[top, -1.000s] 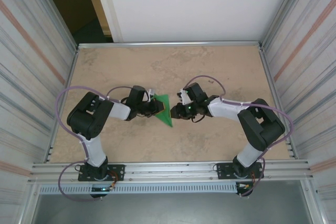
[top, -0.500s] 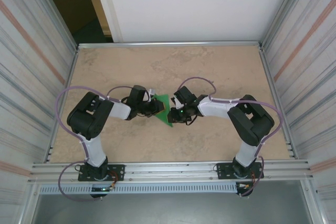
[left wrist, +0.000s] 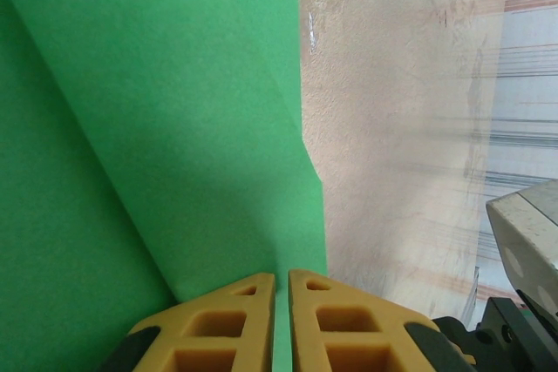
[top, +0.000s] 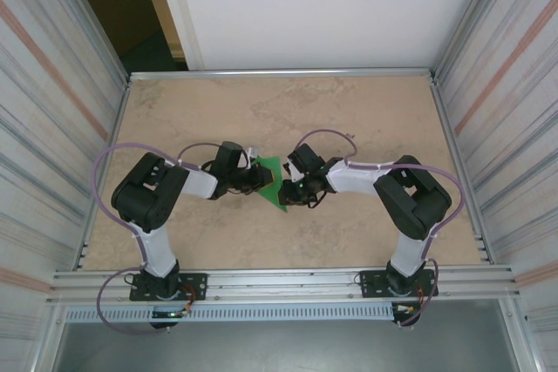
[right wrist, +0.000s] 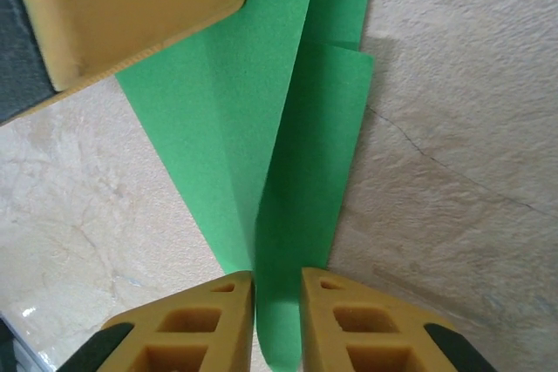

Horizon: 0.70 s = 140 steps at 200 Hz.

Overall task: Fold a paper plane with a square sheet of paper (pick it up from the middle)
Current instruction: Fourth fold the wing at the center of the table.

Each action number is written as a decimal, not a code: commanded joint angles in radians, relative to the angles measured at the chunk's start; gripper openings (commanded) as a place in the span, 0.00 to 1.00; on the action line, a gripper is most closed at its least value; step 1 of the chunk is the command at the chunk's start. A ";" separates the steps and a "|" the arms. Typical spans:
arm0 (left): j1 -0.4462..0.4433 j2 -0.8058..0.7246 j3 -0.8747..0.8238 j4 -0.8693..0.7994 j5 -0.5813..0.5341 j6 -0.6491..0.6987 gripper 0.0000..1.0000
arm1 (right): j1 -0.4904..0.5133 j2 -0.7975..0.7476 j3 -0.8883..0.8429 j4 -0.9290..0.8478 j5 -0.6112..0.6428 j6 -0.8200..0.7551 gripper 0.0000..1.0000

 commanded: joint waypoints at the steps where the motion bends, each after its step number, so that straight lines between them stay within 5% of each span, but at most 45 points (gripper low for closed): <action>1: -0.012 0.049 -0.025 -0.150 -0.065 0.008 0.13 | 0.006 0.025 0.024 -0.018 0.000 -0.026 0.23; 49: -0.011 0.049 -0.025 -0.161 -0.070 0.008 0.13 | 0.019 0.007 0.033 -0.038 0.052 -0.043 0.29; 140: -0.014 0.051 -0.019 -0.193 -0.078 0.003 0.13 | 0.064 0.064 0.097 -0.124 0.201 -0.062 0.25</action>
